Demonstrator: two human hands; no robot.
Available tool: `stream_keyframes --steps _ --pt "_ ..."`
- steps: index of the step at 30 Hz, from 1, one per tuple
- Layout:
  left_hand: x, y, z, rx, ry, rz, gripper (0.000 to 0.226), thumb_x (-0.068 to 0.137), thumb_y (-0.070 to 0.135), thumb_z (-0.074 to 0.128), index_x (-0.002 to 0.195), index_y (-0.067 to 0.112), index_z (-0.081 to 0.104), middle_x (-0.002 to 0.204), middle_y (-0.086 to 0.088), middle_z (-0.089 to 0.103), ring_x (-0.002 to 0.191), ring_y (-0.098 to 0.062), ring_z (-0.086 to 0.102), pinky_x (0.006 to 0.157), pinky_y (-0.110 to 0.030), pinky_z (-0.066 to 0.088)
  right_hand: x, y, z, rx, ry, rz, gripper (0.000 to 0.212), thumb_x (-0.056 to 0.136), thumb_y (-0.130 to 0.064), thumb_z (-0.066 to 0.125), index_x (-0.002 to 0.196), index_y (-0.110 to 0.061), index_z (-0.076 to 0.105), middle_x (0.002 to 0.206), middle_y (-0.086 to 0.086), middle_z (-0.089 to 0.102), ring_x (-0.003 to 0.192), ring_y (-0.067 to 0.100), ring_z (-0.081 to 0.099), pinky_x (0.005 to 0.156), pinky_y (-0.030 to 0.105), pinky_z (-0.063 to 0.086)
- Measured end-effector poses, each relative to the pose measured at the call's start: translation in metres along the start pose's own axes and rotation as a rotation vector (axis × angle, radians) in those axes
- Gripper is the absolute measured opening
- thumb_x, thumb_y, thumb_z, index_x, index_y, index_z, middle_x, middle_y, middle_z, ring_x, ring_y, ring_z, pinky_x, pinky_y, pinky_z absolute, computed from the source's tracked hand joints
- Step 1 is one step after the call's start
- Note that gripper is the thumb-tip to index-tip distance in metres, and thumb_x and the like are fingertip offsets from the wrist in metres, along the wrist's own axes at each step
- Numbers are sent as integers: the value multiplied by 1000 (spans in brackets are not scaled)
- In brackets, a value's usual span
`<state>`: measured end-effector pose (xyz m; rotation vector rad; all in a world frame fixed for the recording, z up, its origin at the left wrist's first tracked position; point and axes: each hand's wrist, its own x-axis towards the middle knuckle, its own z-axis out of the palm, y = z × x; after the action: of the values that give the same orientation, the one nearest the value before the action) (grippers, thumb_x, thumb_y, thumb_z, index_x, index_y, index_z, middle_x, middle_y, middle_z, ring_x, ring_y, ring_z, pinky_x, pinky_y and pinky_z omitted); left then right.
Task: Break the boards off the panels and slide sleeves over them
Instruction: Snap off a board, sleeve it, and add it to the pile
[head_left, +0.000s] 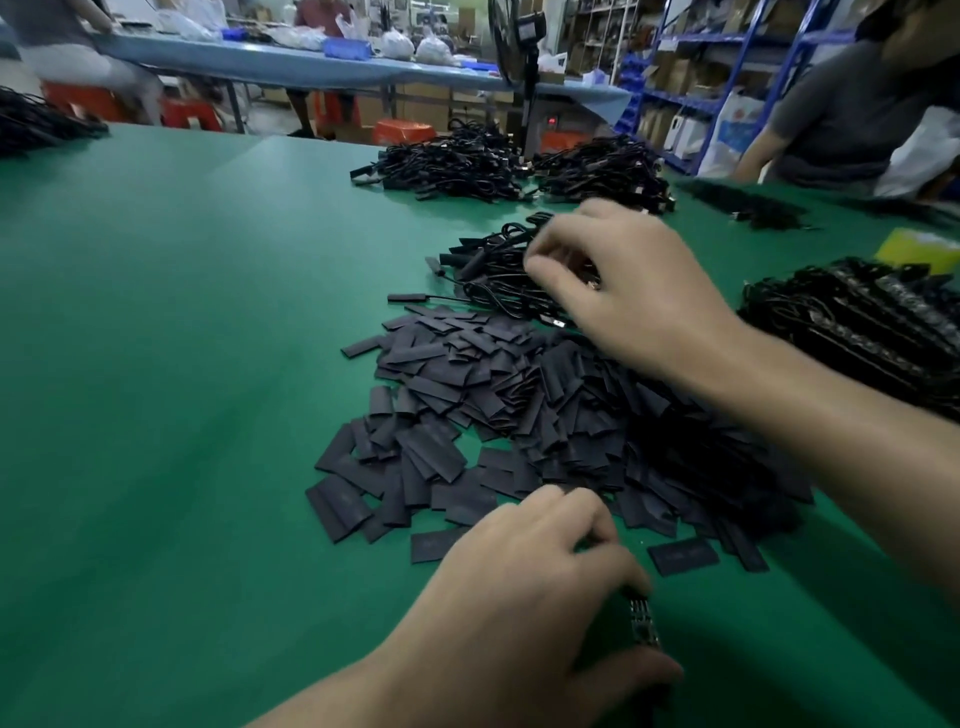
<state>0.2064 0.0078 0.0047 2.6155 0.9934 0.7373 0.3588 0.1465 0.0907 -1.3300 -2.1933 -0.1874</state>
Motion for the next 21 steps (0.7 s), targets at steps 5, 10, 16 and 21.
stream_keyframes --steps 5,10,16,21 --pt "3 5 -12 -322 80 -102 22 79 40 82 89 31 65 83 15 64 77 0 62 69 -12 47 -95 -16 -29 284 -47 187 23 96 -48 55 93 -32 71 92 -10 70 89 6 64 82 33 49" --pt "13 -2 -29 -702 332 -297 22 68 35 84 79 24 70 69 5 70 57 -4 60 58 -21 48 -142 -34 -34 742 -330 376 43 93 -64 50 97 -27 72 86 -7 75 75 0 66 69 25 51" --pt "16 -23 -43 -463 434 -318 12 85 42 75 83 31 71 69 12 67 52 -3 61 52 -16 47 -147 -53 -21 1013 -326 466 22 104 -24 53 93 -15 70 64 3 66 58 16 63 59 29 50" --pt "11 -38 -42 123 176 -281 29 85 56 62 103 37 75 97 19 66 93 -6 60 82 -34 52 -158 -36 -18 956 -231 555 33 105 -33 49 83 -21 71 52 -1 45 48 18 41 49 31 36"
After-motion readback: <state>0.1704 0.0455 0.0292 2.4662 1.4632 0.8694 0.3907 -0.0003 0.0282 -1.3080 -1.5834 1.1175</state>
